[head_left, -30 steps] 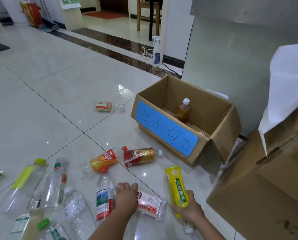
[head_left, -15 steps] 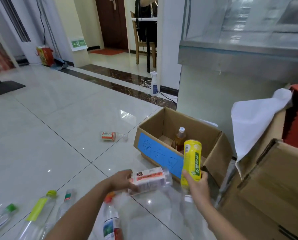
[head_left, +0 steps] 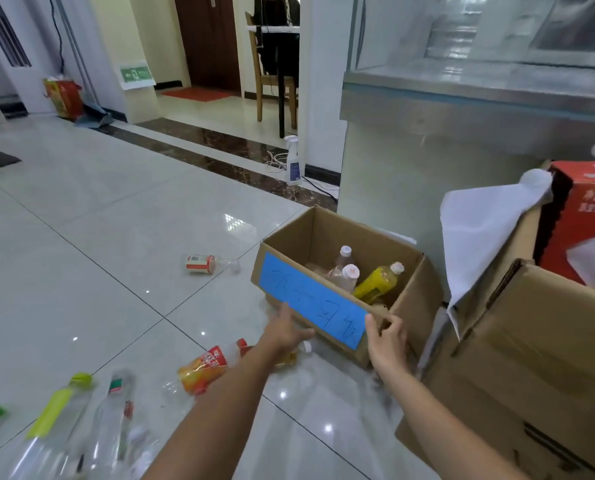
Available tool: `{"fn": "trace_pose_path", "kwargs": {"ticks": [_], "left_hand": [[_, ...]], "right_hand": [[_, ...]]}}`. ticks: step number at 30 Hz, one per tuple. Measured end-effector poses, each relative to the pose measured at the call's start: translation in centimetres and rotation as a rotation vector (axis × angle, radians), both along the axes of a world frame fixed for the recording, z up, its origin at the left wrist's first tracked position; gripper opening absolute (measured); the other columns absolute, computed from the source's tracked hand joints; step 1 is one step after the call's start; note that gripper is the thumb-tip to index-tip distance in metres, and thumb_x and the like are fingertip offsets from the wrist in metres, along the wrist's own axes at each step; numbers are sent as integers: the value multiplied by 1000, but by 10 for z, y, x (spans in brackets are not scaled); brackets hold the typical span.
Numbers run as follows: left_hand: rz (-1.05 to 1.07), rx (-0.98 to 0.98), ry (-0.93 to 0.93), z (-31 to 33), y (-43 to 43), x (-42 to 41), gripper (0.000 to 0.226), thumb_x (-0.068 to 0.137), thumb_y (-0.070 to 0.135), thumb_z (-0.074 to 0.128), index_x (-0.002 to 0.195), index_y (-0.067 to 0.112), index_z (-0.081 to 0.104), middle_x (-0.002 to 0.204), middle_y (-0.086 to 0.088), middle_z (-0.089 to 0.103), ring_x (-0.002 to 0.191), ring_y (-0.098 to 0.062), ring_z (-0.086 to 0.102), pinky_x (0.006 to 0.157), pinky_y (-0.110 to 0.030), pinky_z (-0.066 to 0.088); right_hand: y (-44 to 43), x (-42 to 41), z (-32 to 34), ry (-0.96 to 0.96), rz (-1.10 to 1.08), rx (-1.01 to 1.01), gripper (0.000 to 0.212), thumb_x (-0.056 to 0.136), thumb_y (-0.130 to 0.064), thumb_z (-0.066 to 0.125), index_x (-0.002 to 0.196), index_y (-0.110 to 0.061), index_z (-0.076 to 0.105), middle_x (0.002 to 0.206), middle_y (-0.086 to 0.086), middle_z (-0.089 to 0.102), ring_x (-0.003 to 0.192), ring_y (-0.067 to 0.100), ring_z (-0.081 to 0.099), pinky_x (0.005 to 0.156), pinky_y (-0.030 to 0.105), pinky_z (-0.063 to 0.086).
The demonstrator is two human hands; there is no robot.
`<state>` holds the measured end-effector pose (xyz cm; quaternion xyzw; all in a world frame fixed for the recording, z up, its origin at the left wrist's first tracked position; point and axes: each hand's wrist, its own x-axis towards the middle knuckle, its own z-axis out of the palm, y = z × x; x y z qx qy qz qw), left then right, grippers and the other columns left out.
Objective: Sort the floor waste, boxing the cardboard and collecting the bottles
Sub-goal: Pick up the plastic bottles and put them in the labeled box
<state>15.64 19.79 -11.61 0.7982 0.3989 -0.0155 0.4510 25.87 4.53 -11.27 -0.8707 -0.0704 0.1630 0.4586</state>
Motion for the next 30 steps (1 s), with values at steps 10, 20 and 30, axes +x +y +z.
{"fn": "trace_pose_path", "kwargs": {"ticks": [10,20,30], "left_hand": [[168,-10,253,-80,34,-113,86,73,32,78,143,10,32,140,-15,47,123,-31,51,101,-36,45],[81,138,428,-91,70,-111,102,80,35,73,154,22,6,161,-13,4,147,-34,12,116,-45,27],[153,202,504,-151,104,-119,100,83,23,70,154,29,0,161,1,-15,149,-31,-9,114,-60,20]], "right_hand": [[36,-56,-48,10,462,-276,53,91,-36,55,134,-11,37,138,10,39,126,26,42,99,34,38],[67,-26,-62,111,755,-438,65,85,-37,63,142,-23,34,150,5,27,140,25,27,113,43,33],[102,-9,-143,-31,935,-583,84,90,-27,58,153,-28,3,162,-2,-4,149,24,-2,119,39,15]]}}
